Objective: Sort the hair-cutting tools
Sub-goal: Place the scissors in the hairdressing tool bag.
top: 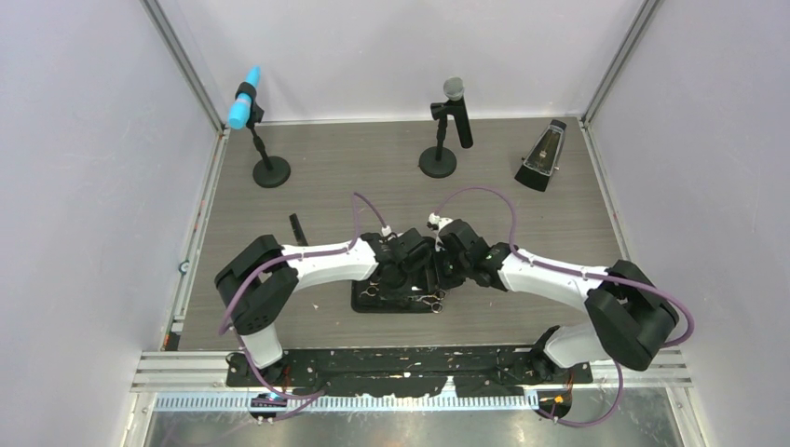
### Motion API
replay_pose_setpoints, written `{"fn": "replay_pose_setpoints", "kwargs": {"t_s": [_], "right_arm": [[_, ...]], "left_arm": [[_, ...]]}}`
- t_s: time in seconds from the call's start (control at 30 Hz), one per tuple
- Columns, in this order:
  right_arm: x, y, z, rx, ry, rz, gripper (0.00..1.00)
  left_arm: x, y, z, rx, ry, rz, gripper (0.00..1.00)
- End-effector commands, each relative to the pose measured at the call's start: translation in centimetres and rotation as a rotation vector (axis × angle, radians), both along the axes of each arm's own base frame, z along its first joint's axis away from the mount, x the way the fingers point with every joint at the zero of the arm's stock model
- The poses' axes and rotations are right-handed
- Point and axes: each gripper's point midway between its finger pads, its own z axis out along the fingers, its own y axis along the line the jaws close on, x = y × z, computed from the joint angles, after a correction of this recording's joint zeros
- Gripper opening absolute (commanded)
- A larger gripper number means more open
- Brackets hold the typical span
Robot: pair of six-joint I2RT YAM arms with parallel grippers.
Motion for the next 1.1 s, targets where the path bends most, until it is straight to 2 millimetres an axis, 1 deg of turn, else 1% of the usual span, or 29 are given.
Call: {"fn": "replay_pose_setpoints", "kwargs": {"t_s": [0.0,0.1,0.13,0.17,0.2,0.23,0.27,0.33,0.4,0.47,0.53,0.6,0.8,0.9,0.97,1.07], "right_arm": [[0.1,0.8,2.0,0.067,-0.05,0.049,0.46],[-0.2,0.4,2.5,0.071,-0.052,0.039,0.46],[-0.4,-0.3,2.0,0.047,-0.042,0.016,0.46],[-0.5,-0.6,2.3,0.044,-0.05,0.005,0.46],[-0.6,-1.2,1.9,0.021,-0.045,-0.013,0.46],[-0.7,-1.5,2.1,0.02,-0.05,-0.022,0.47],[-0.8,-1.8,1.8,0.009,-0.045,-0.037,0.47],[-0.8,-2.2,1.7,0.005,-0.047,-0.062,0.47],[-0.5,-2.3,1.7,0.007,-0.056,-0.082,0.47],[-0.2,-2.3,1.7,0.007,-0.066,-0.102,0.47],[0.2,-2.3,1.7,0.006,-0.073,-0.114,0.47],[0.3,-2.3,1.6,0.003,-0.075,-0.118,0.47],[0.1,-2.4,1.1,0.014,-0.071,-0.129,0.47],[-0.1,-2.5,0.9,0.016,-0.066,-0.128,0.47],[-0.2,-2.5,0.8,0.016,-0.065,-0.125,0.47],[-0.2,-2.5,0.9,0.019,-0.064,-0.124,0.47]], "left_arm": [[1.7,0.4,-0.3,-0.001,-0.078,0.007,0.0],[1.7,0.5,0.0,-0.018,-0.088,0.006,0.0],[1.7,0.4,0.2,-0.027,-0.093,0.006,0.0],[1.6,0.4,0.3,-0.033,-0.095,0.006,0.0],[1.6,0.4,0.4,-0.037,-0.094,0.01,0.0],[1.5,0.3,0.5,-0.043,-0.09,0.013,0.0],[1.4,0.2,0.5,-0.049,-0.086,0.018,0.04],[1.2,-0.1,0.7,-0.066,-0.084,0.024,0.14],[1.0,-0.2,1.1,-0.064,-0.098,0.02,0.23],[1.1,0.0,1.6,-0.04,-0.121,0.018,0.26],[1.3,-0.1,2.2,-0.025,-0.153,0.016,0.28],[1.6,0.1,2.3,0.004,-0.178,0.02,0.28],[1.7,-0.4,2.0,0.039,-0.183,0.012,0.29],[1.7,-0.9,2.5,0.036,-0.195,0.002,0.29],[1.7,-1.1,3.0,0.029,-0.215,-0.001,0.31],[1.7,-1.2,2.9,0.042,-0.209,0.008,0.33]]}}
